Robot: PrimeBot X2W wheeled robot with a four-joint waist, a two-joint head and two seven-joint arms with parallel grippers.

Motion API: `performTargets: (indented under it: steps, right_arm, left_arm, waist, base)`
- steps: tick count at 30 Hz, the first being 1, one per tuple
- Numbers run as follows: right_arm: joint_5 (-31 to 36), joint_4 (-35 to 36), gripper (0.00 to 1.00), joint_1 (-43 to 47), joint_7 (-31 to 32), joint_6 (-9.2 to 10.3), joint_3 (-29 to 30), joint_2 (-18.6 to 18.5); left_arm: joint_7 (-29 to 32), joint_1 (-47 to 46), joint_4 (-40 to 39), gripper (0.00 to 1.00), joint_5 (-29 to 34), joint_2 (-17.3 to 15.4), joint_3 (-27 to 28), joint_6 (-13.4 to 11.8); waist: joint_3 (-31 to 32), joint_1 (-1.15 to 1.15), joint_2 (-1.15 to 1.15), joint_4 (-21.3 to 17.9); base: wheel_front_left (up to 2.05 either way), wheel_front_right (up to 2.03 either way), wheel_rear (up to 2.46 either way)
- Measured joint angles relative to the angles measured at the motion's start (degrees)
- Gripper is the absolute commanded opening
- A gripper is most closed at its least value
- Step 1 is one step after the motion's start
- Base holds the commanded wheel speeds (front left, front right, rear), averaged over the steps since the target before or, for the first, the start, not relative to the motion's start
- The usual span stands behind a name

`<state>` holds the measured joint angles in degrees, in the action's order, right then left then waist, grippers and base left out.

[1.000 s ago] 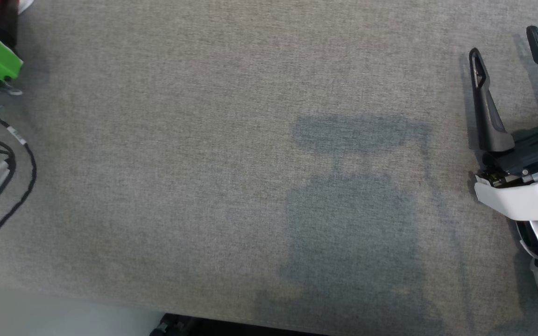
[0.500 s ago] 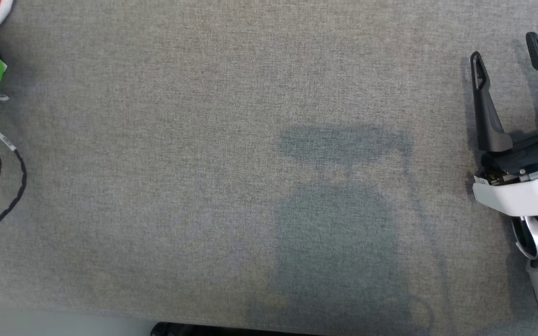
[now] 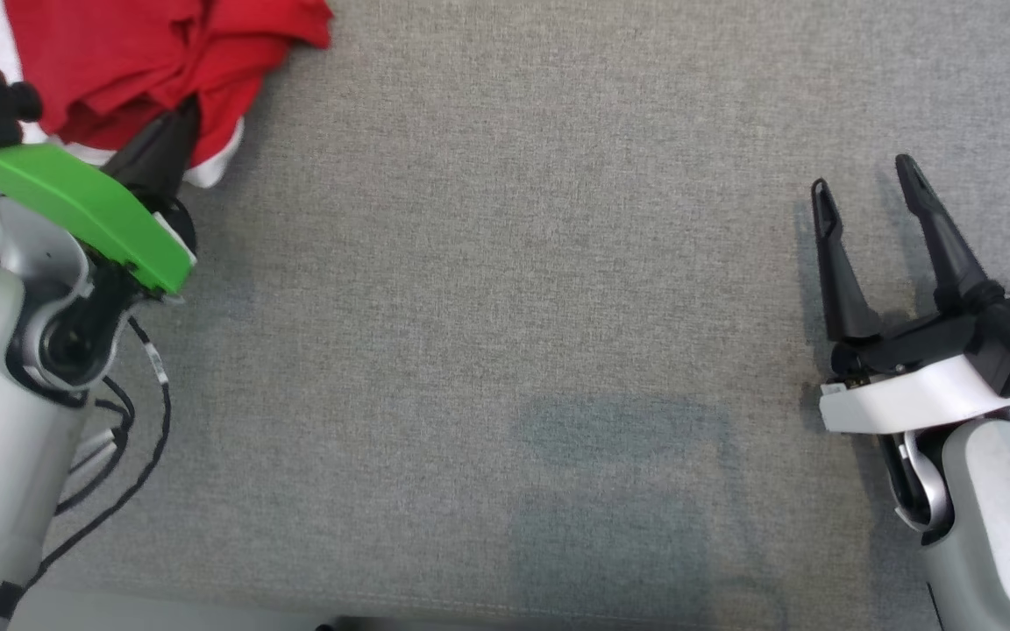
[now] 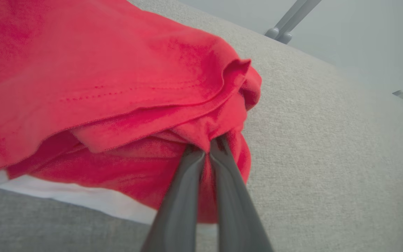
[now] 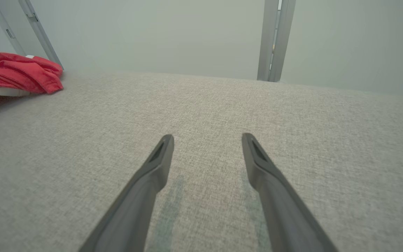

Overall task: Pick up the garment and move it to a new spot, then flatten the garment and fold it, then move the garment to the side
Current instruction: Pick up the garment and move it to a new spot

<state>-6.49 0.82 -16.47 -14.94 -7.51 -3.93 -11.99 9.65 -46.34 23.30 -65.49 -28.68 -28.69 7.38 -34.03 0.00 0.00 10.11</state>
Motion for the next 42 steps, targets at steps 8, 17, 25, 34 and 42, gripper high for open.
performTargets:
  steps: [8, 17, 25, 34, 42]
  right_arm:
    - [-0.6, -1.5, 1.0, 3.9, -0.1, 0.0, 0.3, 4.5]
    - [-0.9, -1.7, 1.0, 5.9, -0.1, 0.0, 1.4, 7.1]
    - [-2.1, -1.9, 1.0, 5.1, -0.1, 0.0, 0.1, 8.7]
    - [-6.3, -2.9, 1.0, 4.5, -0.1, 0.0, -1.7, 9.1]
    - [-7.4, -3.0, 1.0, 4.6, -0.1, 0.0, -1.3, 9.1]
  left_arm:
    - [-0.9, 8.9, -17.9, 0.0, 1.4, -0.9, -6.5, -0.7]
    - [1.5, 12.4, -28.1, 0.0, 2.8, 9.6, -15.6, -6.6]
    - [2.0, 9.0, -17.2, 0.0, 4.6, 21.3, -20.8, -9.6]
    - [0.4, 2.9, -2.9, 0.0, 5.6, 25.1, -23.0, -10.3]
    - [-4.7, 0.8, 4.4, 1.0, 6.9, 25.9, -26.7, -10.8]
  waist:
    - [7.2, 0.0, 0.0, -0.7]
    - [13.6, 0.0, 0.0, -4.8]
    - [15.6, 0.0, 0.0, -12.5]
    - [15.2, 0.0, 0.0, -24.8]
    - [14.3, 0.0, 0.0, -31.2]
  base:
    - [0.0, 0.0, 0.0]
    - [0.0, 0.0, 0.0]
    - [0.0, 0.0, 0.0]
    - [0.0, 0.0, 0.0]
    - [0.0, 0.0, 0.0]
